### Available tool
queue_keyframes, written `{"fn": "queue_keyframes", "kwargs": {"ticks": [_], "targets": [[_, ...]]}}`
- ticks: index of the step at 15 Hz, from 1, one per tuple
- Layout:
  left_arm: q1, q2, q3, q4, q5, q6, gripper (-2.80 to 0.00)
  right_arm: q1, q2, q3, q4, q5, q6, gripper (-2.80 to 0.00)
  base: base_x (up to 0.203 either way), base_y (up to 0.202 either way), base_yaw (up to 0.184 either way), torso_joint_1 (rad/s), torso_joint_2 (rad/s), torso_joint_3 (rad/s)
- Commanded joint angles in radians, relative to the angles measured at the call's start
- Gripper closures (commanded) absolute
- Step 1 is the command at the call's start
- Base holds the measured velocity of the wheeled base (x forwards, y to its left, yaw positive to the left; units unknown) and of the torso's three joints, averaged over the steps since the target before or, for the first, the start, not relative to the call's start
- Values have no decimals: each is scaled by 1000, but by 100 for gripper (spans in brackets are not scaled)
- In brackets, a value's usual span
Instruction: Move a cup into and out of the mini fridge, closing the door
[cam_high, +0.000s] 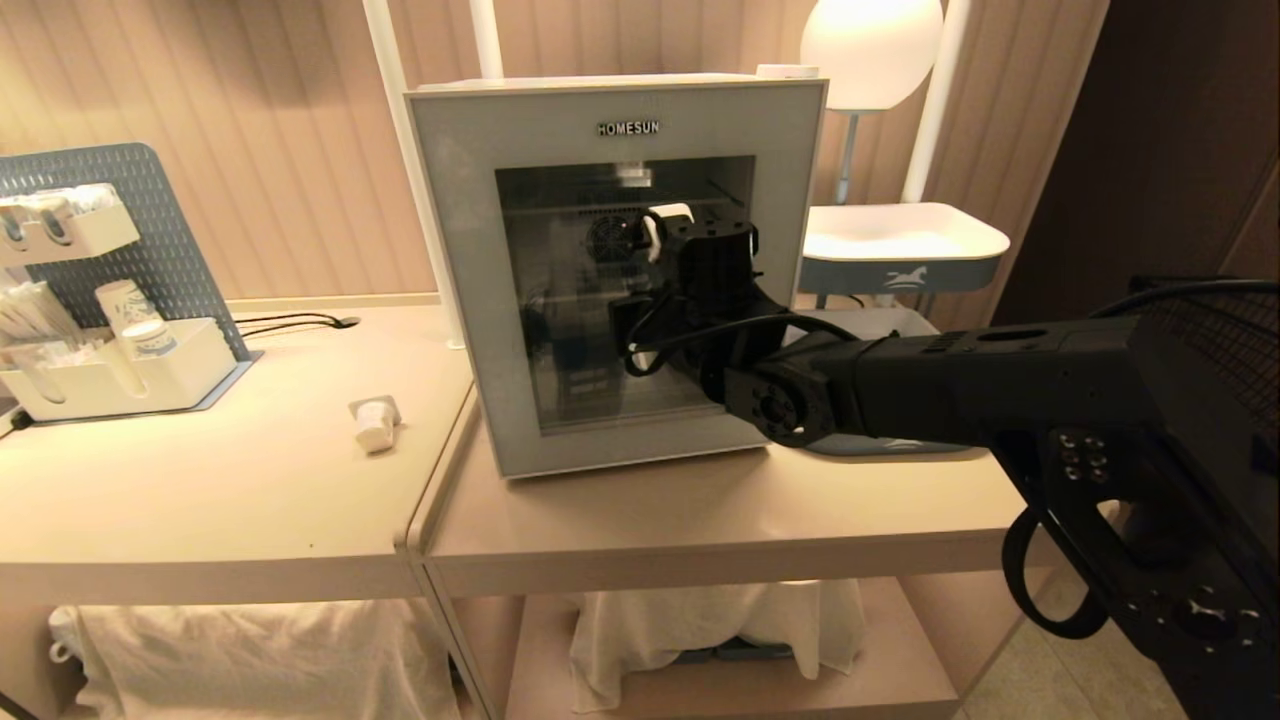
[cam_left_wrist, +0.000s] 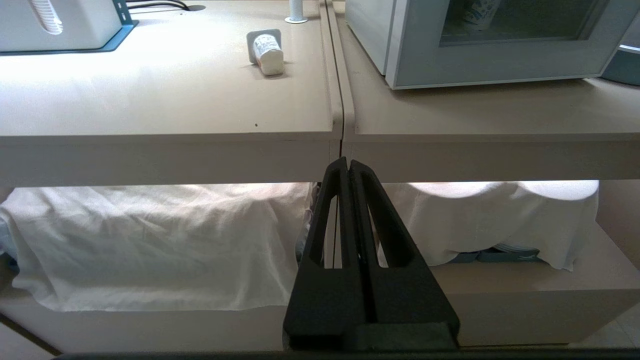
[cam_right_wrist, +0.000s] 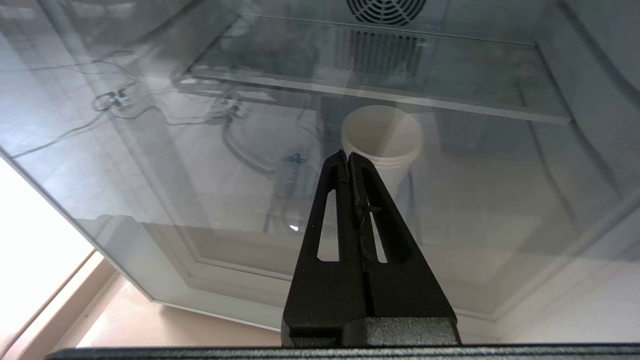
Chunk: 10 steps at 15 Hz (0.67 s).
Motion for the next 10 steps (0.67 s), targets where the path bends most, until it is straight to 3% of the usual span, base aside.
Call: {"fn": "queue_keyframes", "kwargs": {"ticks": [1, 2, 6, 9, 10], "targets": [[1, 1, 0, 1, 0, 0, 0, -1, -51, 17, -6, -35, 1, 0, 0, 0, 0, 0, 0, 0], [1, 1, 0, -1, 0, 0, 0, -1, -96, 35, -6, -82, 0, 0, 0, 0, 0, 0, 0, 0], [1, 1, 0, -1, 0, 0, 0, -35, -420, 202, -20, -477, -35, 0, 0, 0, 0, 0, 0, 0], [1, 1, 0, 1, 0, 0, 0, -86, -839, 500, -34, -637, -48, 0, 0, 0, 0, 0, 0, 0], [1, 1, 0, -1, 0, 0, 0, -158, -974, 607, -38, -676, -53, 0, 0, 0, 0, 0, 0, 0]]}}
